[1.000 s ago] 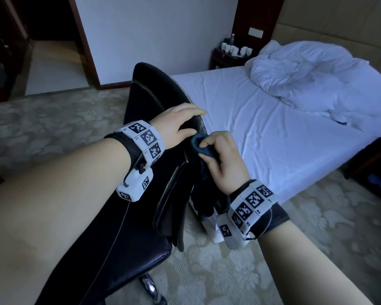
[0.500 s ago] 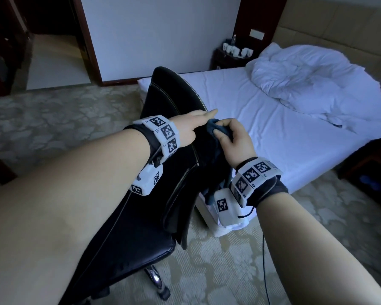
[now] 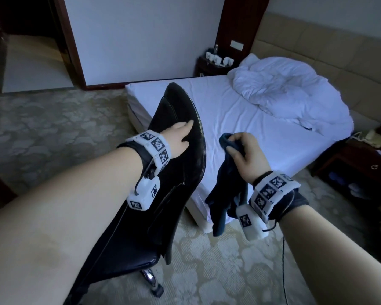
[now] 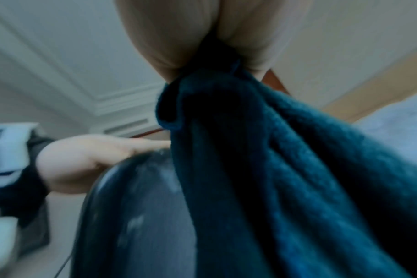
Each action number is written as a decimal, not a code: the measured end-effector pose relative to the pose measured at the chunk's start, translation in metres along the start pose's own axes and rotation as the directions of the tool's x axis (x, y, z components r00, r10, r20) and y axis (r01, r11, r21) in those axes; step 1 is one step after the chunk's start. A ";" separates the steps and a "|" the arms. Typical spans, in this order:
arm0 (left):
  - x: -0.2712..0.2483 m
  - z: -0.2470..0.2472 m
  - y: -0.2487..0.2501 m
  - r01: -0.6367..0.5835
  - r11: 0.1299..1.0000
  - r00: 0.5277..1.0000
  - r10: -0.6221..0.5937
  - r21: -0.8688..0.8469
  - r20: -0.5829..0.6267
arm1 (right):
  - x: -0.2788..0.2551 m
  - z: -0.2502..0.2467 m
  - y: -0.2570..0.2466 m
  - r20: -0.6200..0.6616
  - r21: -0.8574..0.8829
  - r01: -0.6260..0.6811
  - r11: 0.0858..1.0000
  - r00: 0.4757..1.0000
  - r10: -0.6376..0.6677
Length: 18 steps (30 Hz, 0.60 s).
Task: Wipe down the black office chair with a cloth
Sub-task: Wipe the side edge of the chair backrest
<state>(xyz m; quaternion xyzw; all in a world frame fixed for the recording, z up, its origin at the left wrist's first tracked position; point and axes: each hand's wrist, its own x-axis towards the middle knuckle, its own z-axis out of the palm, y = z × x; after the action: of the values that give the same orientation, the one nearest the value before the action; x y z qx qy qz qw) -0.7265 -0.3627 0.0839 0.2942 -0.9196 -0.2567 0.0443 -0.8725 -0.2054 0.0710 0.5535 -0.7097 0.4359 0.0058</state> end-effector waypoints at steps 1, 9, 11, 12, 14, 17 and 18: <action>-0.008 0.004 -0.004 0.020 1.000 1.000 -0.020 -0.007 0.006 | -0.009 0.006 -0.006 0.036 -0.004 0.062 0.998 0.997 -0.062; -0.058 0.016 -0.016 0.006 0.999 0.999 -0.004 -0.043 0.054 | -0.030 0.044 -0.049 0.204 -0.001 0.167 0.986 0.965 -0.163; -0.066 0.017 -0.013 -0.013 0.999 0.997 0.015 -0.030 0.074 | -0.021 0.044 -0.050 0.173 -0.045 0.095 0.994 0.981 -0.086; -0.070 0.019 -0.012 -0.015 1.000 0.996 0.016 -0.013 0.083 | -0.013 0.045 -0.049 0.129 -0.062 0.020 0.998 0.992 -0.012; -0.075 0.024 -0.012 -0.014 1.000 0.995 0.014 0.000 0.103 | 0.001 0.050 -0.050 0.065 -0.086 -0.156 0.984 0.985 0.162; -0.081 0.026 -0.012 0.008 1.000 0.991 -0.005 -0.022 0.136 | 0.006 0.055 -0.051 0.075 -0.116 -0.221 0.968 0.970 0.230; -0.083 0.025 -0.010 0.011 1.000 0.987 -0.006 -0.030 0.158 | 0.003 0.053 -0.052 0.090 -0.118 -0.206 0.971 0.972 0.218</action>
<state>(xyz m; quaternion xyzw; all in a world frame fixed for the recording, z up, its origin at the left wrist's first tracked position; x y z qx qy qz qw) -0.6584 -0.3118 0.0628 0.2762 -0.9149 -0.2933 -0.0252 -0.8072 -0.2415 0.0715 0.4950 -0.7867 0.3659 -0.0474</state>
